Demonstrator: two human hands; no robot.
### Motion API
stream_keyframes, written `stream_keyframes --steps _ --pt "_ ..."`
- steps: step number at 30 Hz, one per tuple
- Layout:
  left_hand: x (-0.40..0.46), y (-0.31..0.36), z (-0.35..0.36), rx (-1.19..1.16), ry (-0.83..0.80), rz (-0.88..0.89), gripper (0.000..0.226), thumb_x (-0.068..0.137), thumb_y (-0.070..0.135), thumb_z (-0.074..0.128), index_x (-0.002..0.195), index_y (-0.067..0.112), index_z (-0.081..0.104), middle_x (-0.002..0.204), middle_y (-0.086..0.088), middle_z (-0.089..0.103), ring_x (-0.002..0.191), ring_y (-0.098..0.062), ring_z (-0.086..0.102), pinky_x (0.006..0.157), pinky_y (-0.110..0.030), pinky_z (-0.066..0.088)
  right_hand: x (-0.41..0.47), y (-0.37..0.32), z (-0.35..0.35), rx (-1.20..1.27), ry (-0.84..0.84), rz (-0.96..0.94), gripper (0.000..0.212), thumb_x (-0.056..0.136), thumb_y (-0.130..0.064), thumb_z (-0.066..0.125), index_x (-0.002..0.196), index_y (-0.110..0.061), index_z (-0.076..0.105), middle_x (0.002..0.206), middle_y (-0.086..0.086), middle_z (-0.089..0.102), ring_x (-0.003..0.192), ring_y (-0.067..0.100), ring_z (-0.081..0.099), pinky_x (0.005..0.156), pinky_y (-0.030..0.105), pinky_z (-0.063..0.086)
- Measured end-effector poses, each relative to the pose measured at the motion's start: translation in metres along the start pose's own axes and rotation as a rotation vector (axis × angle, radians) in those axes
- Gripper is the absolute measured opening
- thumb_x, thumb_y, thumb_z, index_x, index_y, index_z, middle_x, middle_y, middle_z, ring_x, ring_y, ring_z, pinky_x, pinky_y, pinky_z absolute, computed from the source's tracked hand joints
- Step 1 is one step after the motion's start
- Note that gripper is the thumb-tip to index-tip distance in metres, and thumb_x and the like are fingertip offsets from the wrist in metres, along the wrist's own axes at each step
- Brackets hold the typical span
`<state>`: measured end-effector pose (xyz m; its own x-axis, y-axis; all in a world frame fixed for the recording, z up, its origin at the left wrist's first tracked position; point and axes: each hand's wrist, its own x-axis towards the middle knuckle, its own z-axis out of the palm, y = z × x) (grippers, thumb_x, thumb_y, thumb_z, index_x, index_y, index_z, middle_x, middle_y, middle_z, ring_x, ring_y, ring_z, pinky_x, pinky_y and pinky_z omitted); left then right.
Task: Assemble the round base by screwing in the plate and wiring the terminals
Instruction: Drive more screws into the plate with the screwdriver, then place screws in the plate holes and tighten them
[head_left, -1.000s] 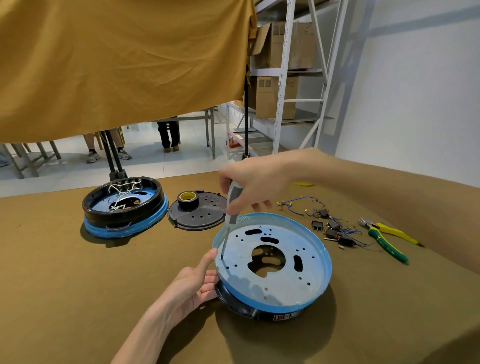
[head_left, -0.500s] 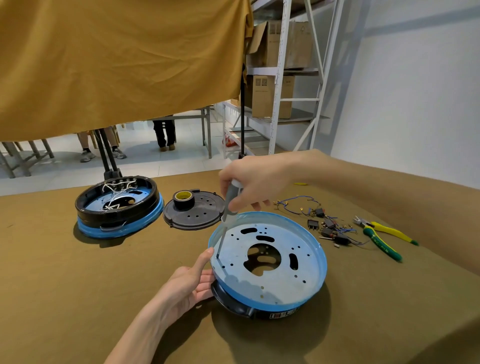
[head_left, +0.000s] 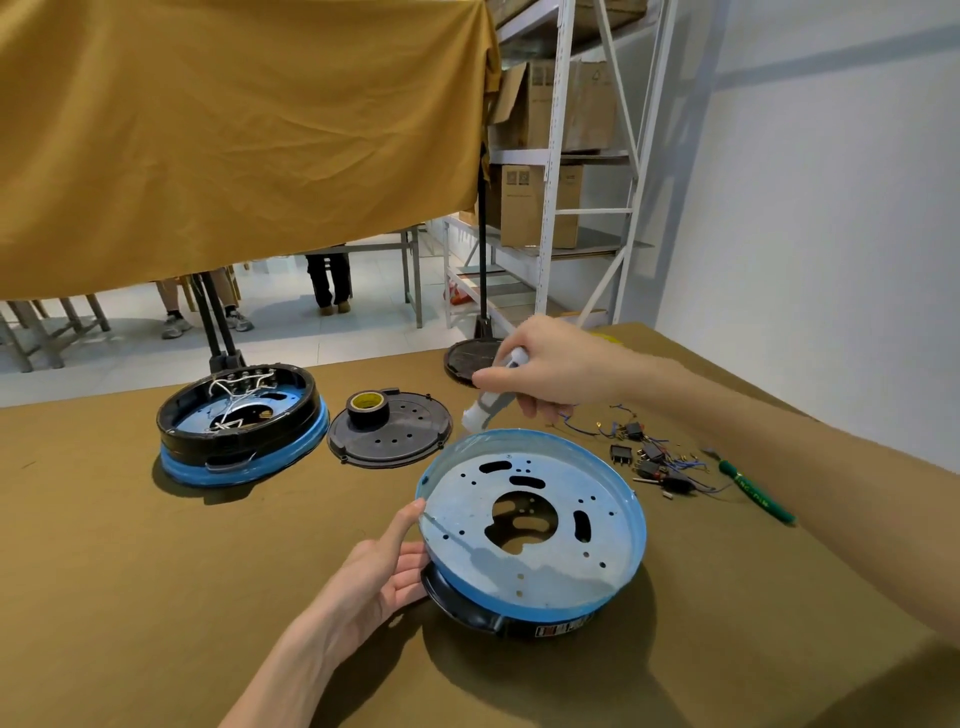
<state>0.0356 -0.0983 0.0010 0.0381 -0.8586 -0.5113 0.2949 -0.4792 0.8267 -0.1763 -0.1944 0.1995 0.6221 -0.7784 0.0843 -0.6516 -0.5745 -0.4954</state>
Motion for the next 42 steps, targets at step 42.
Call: stream_keyframes --steps 42 --pt "0.003 -0.033 0.03 1.397 0.156 1.28 0.081 0.078 0.065 0.072 0.15 0.039 0.044 0.143 0.018 0.054 0.136 -0.007 0.042 0.117 -0.037 0.036 -0.061 0.172 0.12 -0.26 0.422 0.375 0.028 0.101 -0.028 0.058 0.121 -0.012 0.069 0.117 0.008 0.06 0.111 0.024 0.055 0.094 0.035 0.048"
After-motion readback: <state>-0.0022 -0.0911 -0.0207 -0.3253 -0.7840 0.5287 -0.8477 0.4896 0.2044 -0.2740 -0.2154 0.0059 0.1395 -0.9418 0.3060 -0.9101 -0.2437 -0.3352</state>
